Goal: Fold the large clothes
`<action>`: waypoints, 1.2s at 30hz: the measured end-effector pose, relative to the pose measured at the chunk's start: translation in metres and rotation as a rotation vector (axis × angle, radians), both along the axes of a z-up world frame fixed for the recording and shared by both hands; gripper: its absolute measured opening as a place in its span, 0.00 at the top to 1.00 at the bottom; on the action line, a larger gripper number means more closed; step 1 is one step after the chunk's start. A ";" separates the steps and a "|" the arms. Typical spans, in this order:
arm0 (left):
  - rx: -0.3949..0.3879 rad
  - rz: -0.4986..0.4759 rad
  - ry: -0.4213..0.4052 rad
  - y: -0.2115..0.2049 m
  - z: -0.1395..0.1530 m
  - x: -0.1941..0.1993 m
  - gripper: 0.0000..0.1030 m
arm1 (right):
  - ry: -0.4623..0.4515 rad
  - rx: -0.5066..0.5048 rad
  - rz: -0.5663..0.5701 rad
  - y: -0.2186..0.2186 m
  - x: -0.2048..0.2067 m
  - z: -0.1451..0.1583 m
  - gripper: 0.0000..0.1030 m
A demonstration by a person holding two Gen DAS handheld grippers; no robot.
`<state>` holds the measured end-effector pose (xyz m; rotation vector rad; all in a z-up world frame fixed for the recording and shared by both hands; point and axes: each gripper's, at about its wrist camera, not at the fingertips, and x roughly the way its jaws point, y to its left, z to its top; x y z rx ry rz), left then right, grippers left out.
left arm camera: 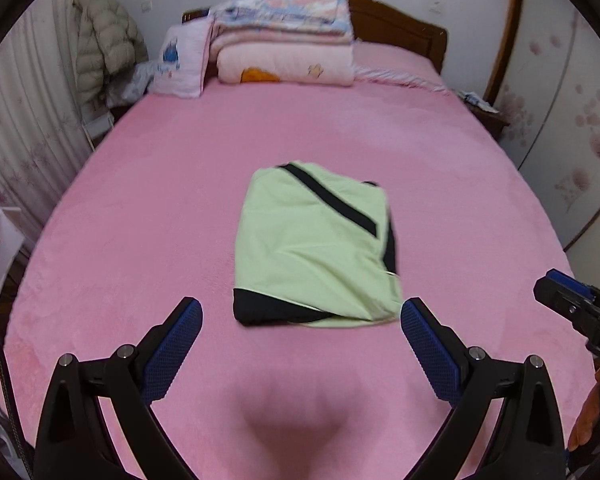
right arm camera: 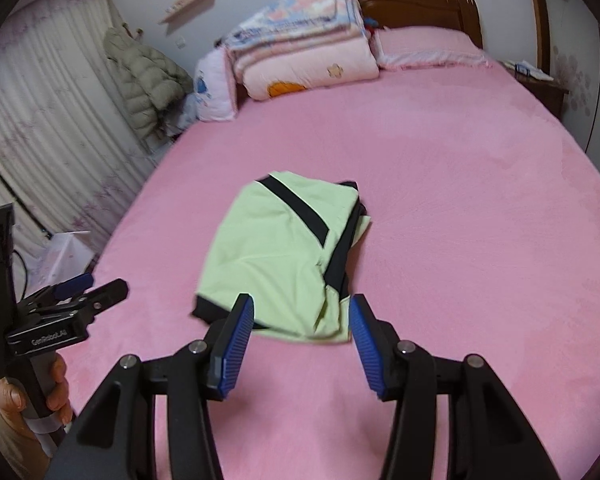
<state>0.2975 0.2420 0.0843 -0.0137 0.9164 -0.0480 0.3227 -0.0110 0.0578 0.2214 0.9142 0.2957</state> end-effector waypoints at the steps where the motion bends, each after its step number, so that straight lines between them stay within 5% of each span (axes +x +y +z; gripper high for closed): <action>1: 0.012 0.004 -0.011 -0.008 0.009 -0.013 0.04 | -0.023 -0.004 -0.002 -0.004 -0.017 0.014 0.41; 5: 0.029 0.003 -0.040 -0.031 0.033 -0.060 0.04 | -0.089 -0.002 0.005 -0.016 -0.071 0.050 0.34; 11: 0.066 -0.014 -0.017 -0.067 0.038 -0.131 0.04 | -0.104 -0.039 0.004 -0.032 -0.135 0.066 0.33; 18: 0.111 -0.017 -0.032 -0.096 0.012 -0.192 0.04 | -0.086 -0.076 -0.019 -0.060 -0.201 0.047 0.33; 36: -0.011 -0.010 -0.054 -0.139 -0.034 -0.292 0.04 | -0.085 -0.083 -0.163 -0.103 -0.306 -0.007 0.33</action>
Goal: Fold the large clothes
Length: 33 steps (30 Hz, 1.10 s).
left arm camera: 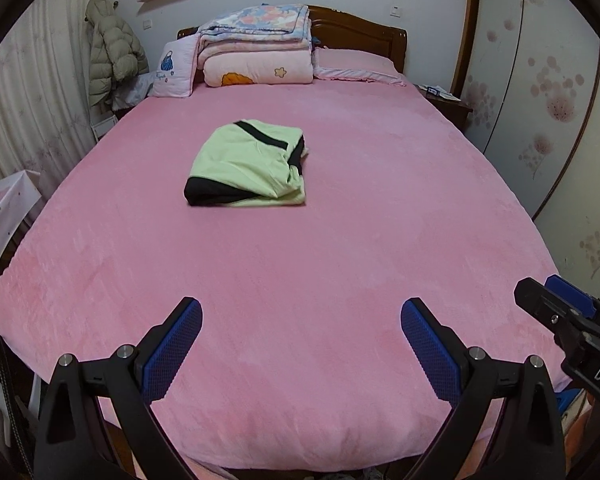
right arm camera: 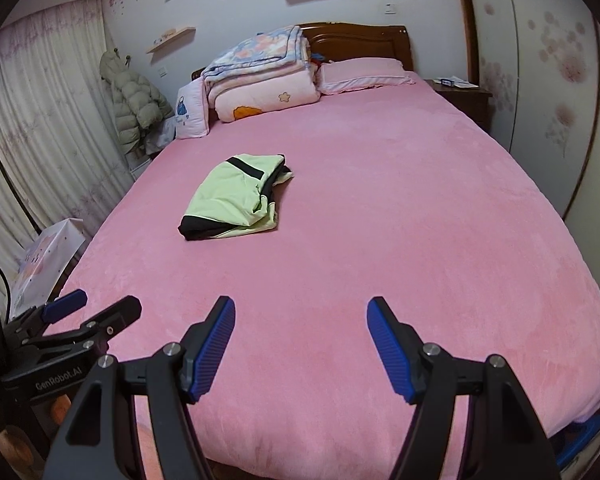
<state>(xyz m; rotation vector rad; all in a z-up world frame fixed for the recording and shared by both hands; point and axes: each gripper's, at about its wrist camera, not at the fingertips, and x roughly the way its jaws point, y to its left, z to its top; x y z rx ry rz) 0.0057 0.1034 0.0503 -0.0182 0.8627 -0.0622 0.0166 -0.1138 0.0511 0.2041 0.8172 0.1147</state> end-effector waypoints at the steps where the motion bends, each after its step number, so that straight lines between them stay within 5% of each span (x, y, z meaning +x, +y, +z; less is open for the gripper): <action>1: -0.003 0.000 0.000 0.000 -0.002 -0.002 0.04 | 0.000 -0.005 -0.002 0.000 -0.004 -0.002 0.33; 33: 0.018 -0.011 0.008 0.000 -0.018 -0.009 0.04 | 0.038 -0.003 0.029 0.009 -0.024 -0.027 0.32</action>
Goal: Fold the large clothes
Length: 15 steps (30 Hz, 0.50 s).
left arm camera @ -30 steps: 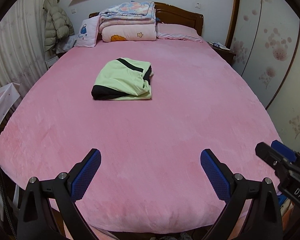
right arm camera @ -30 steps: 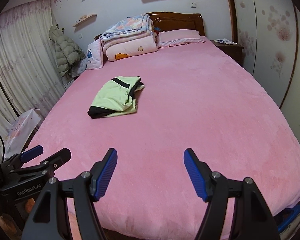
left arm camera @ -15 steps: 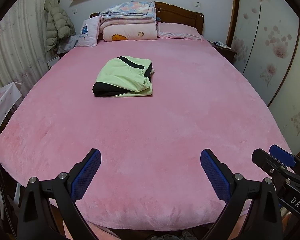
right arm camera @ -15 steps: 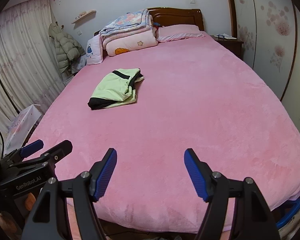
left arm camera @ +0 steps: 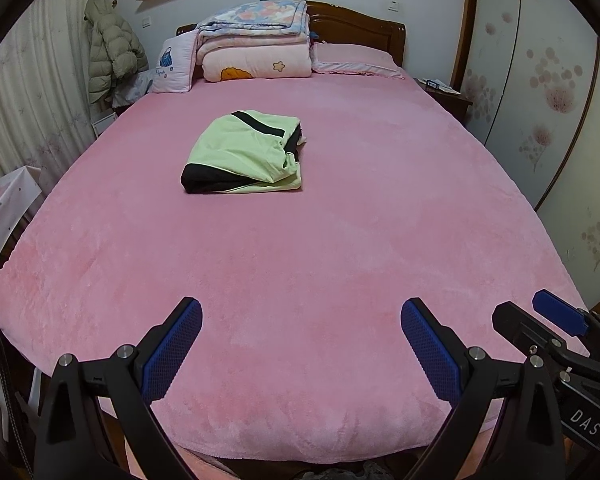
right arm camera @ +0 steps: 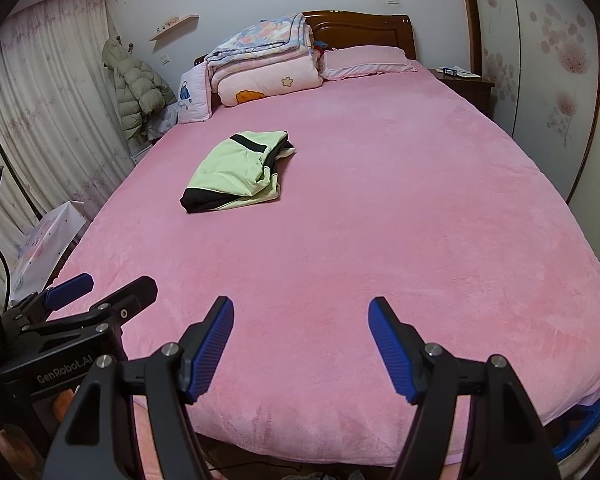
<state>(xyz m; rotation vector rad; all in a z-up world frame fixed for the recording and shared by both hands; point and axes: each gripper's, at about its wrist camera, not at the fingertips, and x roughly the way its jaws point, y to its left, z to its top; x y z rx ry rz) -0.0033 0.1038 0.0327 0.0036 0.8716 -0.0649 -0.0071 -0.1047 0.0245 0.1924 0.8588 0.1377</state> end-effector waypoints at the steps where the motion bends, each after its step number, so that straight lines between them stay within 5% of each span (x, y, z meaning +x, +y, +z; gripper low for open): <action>1: 0.001 -0.001 0.001 0.000 0.000 0.000 0.04 | -0.001 -0.001 0.000 0.000 0.000 0.000 0.32; 15: -0.001 -0.021 0.011 0.001 -0.002 0.005 0.04 | 0.012 0.012 -0.010 -0.004 0.003 -0.002 0.32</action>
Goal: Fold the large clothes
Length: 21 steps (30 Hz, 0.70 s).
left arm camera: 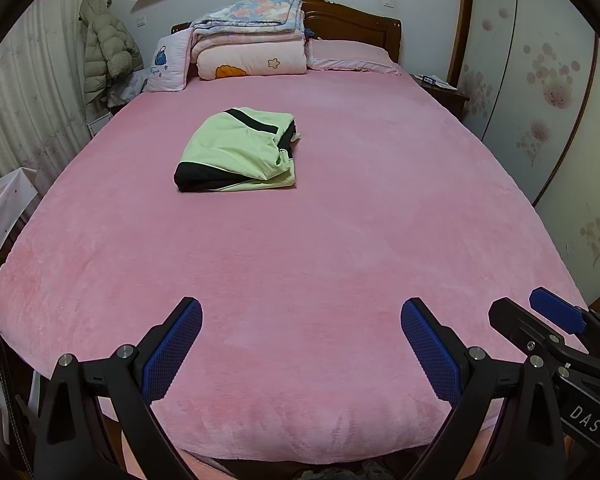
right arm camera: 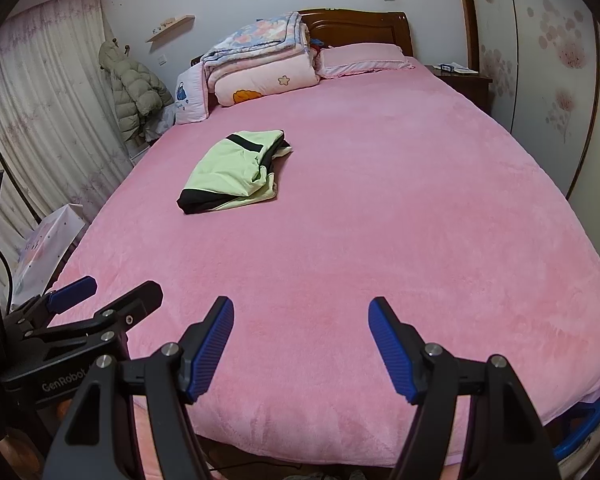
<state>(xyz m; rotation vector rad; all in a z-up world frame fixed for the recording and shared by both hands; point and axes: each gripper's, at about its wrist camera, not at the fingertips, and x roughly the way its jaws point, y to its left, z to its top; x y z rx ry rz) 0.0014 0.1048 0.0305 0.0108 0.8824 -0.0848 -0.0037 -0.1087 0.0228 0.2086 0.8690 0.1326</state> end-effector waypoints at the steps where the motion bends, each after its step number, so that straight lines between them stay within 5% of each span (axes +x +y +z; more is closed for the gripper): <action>1: 0.000 0.001 0.001 0.000 0.000 0.000 0.04 | 0.000 -0.001 0.000 0.000 0.000 0.000 0.32; 21: -0.003 -0.022 0.014 0.004 -0.005 0.005 0.04 | 0.006 0.008 -0.013 -0.004 0.002 -0.007 0.32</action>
